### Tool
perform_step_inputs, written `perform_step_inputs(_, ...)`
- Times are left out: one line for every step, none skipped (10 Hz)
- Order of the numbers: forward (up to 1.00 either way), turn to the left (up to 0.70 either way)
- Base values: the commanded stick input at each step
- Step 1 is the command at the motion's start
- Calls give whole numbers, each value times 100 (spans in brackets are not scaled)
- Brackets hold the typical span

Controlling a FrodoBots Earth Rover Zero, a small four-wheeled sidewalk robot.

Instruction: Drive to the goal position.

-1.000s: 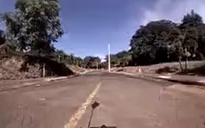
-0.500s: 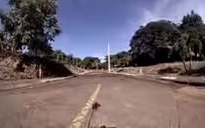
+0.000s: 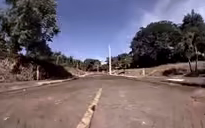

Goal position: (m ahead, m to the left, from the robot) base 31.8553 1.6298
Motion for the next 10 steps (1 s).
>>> perform_step_inputs(100,0)
perform_step_inputs(100,0)
perform_step_inputs(100,0)
perform_step_inputs(100,0)
perform_step_inputs(100,0)
perform_step_inputs(100,0)
perform_step_inputs(100,0)
perform_step_inputs(100,0)
perform_step_inputs(100,0)
perform_step_inputs(100,0)
